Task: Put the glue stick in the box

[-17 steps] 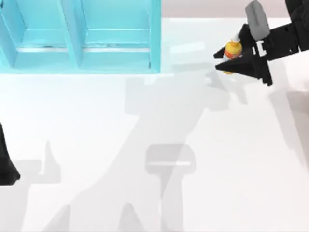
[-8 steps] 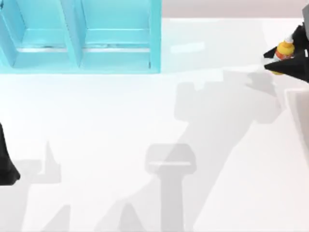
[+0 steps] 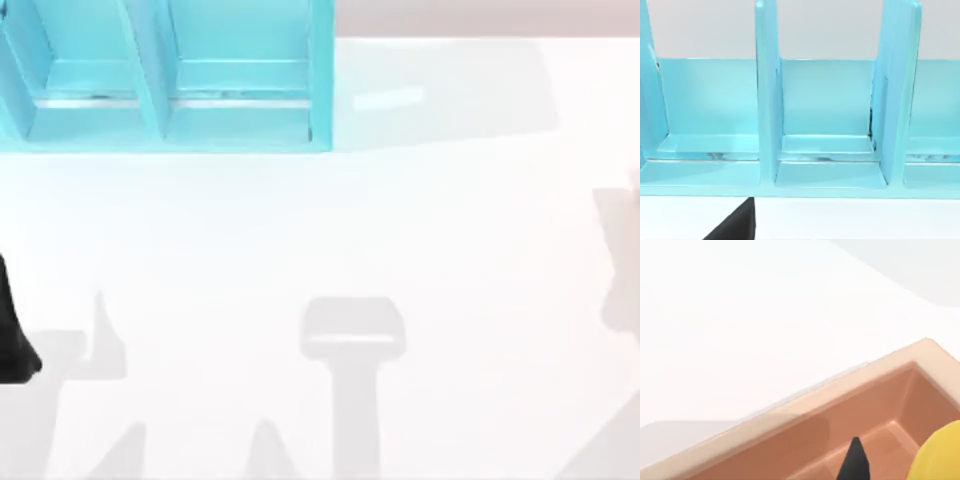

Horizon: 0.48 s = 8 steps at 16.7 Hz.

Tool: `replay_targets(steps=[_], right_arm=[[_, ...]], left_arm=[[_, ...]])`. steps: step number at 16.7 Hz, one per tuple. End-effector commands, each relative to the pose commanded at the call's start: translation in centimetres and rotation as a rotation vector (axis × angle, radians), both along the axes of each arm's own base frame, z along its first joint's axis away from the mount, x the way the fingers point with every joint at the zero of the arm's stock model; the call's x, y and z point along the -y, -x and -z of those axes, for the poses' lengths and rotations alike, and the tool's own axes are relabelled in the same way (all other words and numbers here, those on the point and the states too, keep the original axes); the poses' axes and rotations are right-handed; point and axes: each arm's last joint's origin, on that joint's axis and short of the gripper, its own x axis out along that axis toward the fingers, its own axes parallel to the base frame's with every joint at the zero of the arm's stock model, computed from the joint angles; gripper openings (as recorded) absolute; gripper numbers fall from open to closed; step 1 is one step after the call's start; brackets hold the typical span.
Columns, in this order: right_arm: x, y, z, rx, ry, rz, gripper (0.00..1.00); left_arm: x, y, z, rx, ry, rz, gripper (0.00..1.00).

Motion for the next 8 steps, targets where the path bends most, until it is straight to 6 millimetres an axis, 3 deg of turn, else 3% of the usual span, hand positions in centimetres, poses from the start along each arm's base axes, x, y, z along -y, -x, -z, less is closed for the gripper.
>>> replay_targets(steps=[3, 6, 8], right_arm=[[4.5, 7.0, -0.3, 0.025, -0.003, 0.153, 0.00], [5.7, 12.0, -0.9, 0.035, -0.012, 0.247, 0.00], [5.7, 13.5, -1.3, 0.030, -0.007, 0.269, 0.00]], left_arm=[[0.0, 0.0, 0.0, 0.000, 0.000, 0.000, 1.00], [0.0, 0.0, 0.0, 0.000, 0.000, 0.000, 1.00], [0.0, 0.0, 0.0, 0.000, 0.000, 0.000, 1.00]])
